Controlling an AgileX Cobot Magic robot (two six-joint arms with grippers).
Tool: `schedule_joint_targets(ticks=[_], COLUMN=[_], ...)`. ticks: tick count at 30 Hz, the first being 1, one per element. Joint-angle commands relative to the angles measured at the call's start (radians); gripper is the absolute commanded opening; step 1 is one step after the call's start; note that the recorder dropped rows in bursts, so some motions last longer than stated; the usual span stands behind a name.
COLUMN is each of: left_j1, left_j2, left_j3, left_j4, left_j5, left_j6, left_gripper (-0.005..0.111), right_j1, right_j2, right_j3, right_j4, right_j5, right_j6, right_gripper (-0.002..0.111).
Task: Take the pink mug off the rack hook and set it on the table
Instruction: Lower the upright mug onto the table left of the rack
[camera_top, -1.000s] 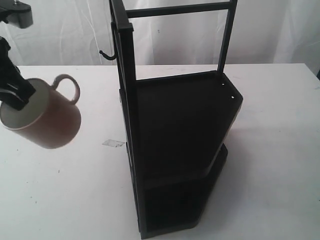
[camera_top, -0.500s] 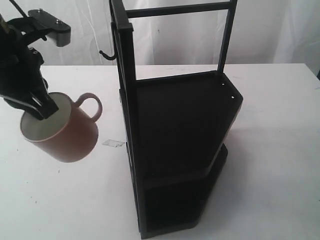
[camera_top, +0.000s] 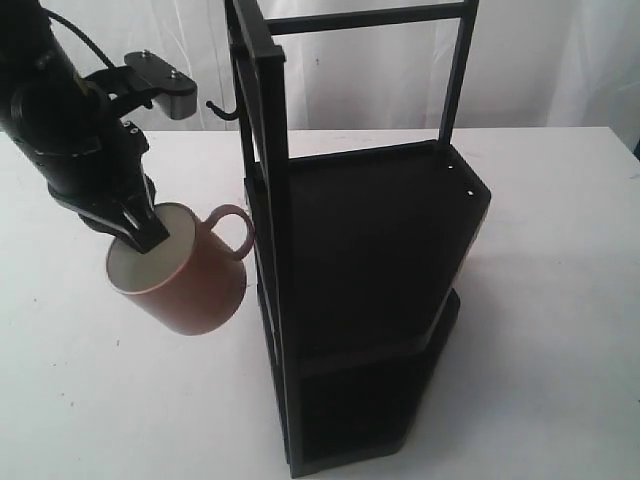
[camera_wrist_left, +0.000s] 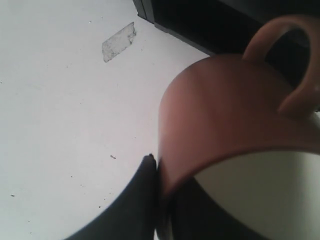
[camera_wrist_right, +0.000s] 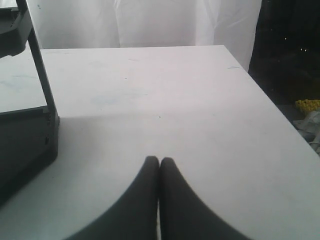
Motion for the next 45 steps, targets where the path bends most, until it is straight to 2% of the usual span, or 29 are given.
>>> schedule_joint_targets(ticks=[1, 11, 18, 22, 29, 36, 40, 45], left_j1=[-0.006, -0.006, -0.006, -0.006, -0.006, -0.004, -0.004, -0.004], left_j2=[0.019, 0.019, 0.027, 0.056, 0.119, 0.165, 0.188, 0.195], left_j3=[0.000, 0.000, 0.000, 0.000, 0.000, 0.000, 0.000, 0.000], left_j4=[0.024, 0.019, 0.093, 0.112, 0.143, 0.269, 0.267, 0.267], left_j5=[-0.001, 0.055, -0.098, -0.115, -0.087, -0.030, 0.048, 0.061], left_j6=[0.002, -0.008, -0.006, -0.069, -0.087, -0.121, -0.149, -0.157], left_gripper=[0.000, 0.000, 0.000, 0.000, 0.000, 0.000, 0.000, 0.000], right_j1=[0.002, 0.002, 0.002, 0.002, 0.002, 0.002, 0.002, 0.002], right_j2=[-0.002, -0.002, -0.002, -0.002, -0.002, -0.002, -0.002, -0.002], right_j3=[0.002, 0.002, 0.002, 0.002, 0.002, 0.002, 0.002, 0.002], right_j4=[0.005, 0.005, 0.005, 0.005, 0.005, 0.005, 0.005, 0.005], right_j5=[-0.010, -0.010, -0.010, -0.010, -0.010, -0.010, -0.010, -0.010], right_j6=[0.005, 0.005, 0.005, 0.005, 0.005, -0.003, -0.003, -0.003], right_gripper=[0.000, 0.000, 0.000, 0.000, 0.000, 0.000, 0.000, 0.000])
